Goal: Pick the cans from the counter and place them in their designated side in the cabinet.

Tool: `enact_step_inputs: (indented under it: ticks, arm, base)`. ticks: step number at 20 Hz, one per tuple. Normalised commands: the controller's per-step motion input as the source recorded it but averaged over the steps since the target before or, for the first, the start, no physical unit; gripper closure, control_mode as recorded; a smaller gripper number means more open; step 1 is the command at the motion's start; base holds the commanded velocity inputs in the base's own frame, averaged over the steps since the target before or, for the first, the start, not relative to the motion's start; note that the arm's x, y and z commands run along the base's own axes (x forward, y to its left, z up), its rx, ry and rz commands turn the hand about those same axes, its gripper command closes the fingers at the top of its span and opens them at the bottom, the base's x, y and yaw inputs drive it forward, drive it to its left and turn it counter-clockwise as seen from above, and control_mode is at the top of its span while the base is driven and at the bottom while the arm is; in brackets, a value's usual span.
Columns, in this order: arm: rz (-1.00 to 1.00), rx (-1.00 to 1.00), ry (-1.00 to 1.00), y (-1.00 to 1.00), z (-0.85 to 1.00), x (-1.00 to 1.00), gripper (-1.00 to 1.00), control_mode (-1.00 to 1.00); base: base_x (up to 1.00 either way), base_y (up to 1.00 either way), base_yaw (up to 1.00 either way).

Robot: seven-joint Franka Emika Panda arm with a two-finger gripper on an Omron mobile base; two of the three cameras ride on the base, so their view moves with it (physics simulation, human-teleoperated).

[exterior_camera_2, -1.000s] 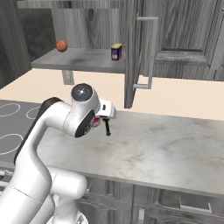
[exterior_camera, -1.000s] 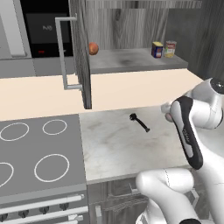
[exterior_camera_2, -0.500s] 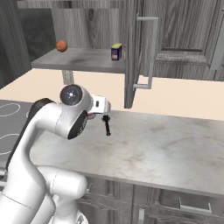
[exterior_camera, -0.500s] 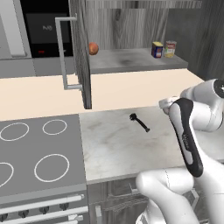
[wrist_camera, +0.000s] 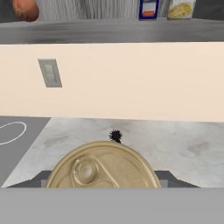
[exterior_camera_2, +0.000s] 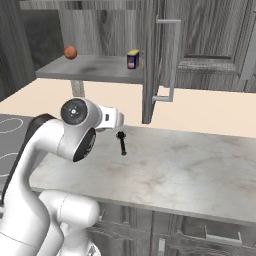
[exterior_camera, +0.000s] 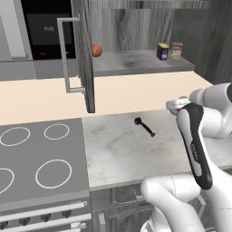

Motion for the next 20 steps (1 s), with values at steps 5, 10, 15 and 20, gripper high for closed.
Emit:
enact_step_inputs:
  ticks: [5,10,15,20]
  arm:
    - [0.00,0.00,0.02,0.00,0.32,-0.13,1.00,-1.00]
    - [0.00,0.00,0.01,0.01,0.29,-0.13,1.00,-1.00]
    - [0.00,0.00,-0.01,0.04,0.22,-0.04,1.00,-1.00]
    - [0.00,0.00,-0.03,0.03,0.13,0.00,1.00,-1.00]
  base:
    - [0.00,0.00,0.00]
    - [0.00,0.00,0.00]
    - [0.00,0.00,0.00]
    - [0.00,0.00,0.00]
